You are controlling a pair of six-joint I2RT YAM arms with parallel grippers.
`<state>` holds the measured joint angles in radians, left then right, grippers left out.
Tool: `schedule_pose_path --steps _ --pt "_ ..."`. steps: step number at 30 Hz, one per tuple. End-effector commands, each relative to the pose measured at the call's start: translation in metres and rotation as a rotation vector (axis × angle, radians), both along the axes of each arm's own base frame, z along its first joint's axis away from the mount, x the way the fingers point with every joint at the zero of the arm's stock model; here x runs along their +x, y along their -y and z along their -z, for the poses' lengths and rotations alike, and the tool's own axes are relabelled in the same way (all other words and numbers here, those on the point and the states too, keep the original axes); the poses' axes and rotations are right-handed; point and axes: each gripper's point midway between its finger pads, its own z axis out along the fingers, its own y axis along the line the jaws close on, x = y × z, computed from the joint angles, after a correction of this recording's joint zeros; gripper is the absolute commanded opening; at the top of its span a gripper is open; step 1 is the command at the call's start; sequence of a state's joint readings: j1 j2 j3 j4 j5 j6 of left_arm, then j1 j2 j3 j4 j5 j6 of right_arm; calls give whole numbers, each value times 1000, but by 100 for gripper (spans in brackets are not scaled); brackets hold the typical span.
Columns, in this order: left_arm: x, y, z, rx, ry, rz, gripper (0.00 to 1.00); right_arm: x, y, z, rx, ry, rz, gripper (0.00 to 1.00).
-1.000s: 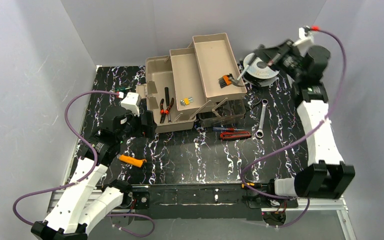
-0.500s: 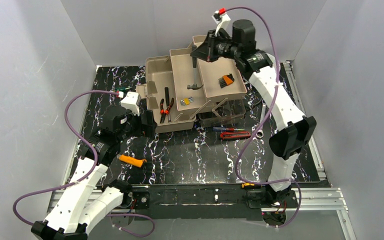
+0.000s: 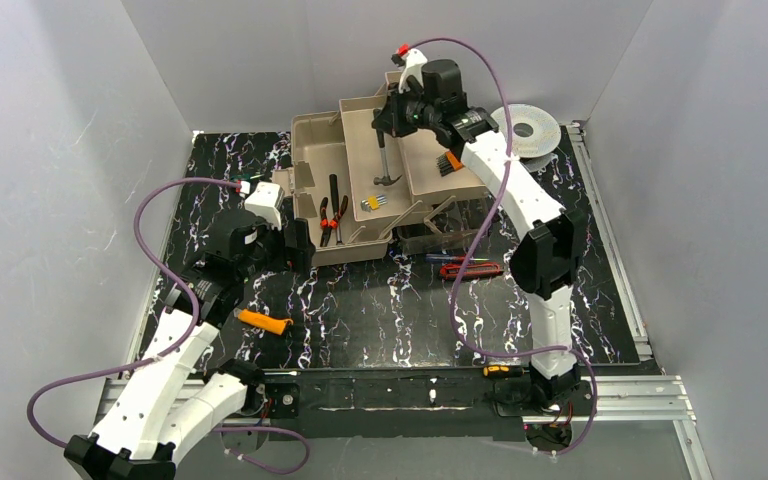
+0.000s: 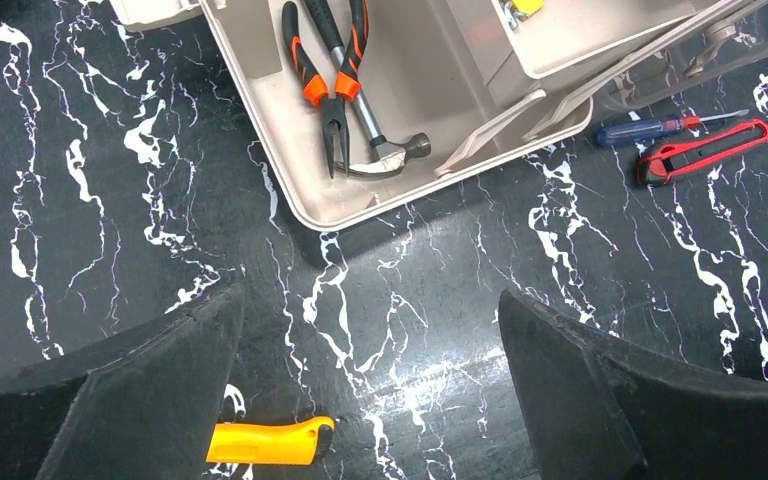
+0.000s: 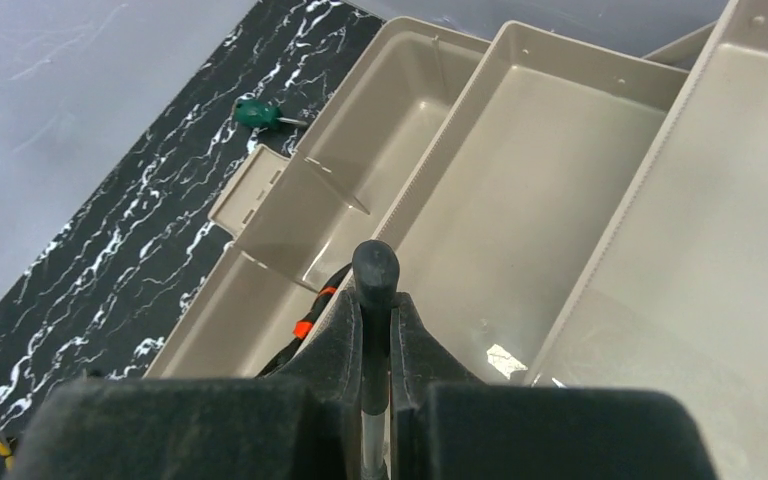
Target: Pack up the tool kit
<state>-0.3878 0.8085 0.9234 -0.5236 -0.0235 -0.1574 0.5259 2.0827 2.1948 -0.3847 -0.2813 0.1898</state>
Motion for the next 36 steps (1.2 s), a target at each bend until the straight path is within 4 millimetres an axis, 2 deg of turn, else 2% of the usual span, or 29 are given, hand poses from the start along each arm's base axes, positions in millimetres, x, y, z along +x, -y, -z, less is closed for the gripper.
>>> schedule_pose_path --steps 1,2,4,6,12,13,16,17,21,24,29,31,32,36 --pt "0 -7 4 22 -4 -23 100 19 -8 -46 68 167 54 20" --pt "1 -7 4 22 -5 -24 100 22 -6 -47 72 169 80 38" --pt "1 -8 5 27 -5 -28 99 25 -3 -50 83 168 122 66" --pt "1 -9 6 29 -8 -30 100 25 3 -57 90 169 159 74" --pt "2 -8 6 28 -10 -28 100 2 23 -76 83 184 179 82" --pt "2 -8 5 29 -9 -29 100 -4 28 -72 74 176 189 82" --pt "2 -9 5 30 -6 -32 100 -29 48 -78 79 191 213 81" --pt "2 -9 4 28 -4 -31 100 -42 58 -87 89 206 220 80" --pt "0 -8 4 21 -4 -27 99 -82 88 -78 85 199 256 79" --pt "0 -7 3 14 -2 -23 100 -109 119 -58 68 164 333 79" --pt "-2 -5 2 2 0 -14 99 -148 174 -9 56 70 527 78" --pt "-3 -4 1 -4 0 -8 100 -160 200 22 24 20 637 78" --pt "-3 -4 1 -7 -1 -6 100 -164 212 28 27 8 694 78" --pt "-4 -1 1 -16 -5 1 99 -189 265 94 38 -201 985 78"
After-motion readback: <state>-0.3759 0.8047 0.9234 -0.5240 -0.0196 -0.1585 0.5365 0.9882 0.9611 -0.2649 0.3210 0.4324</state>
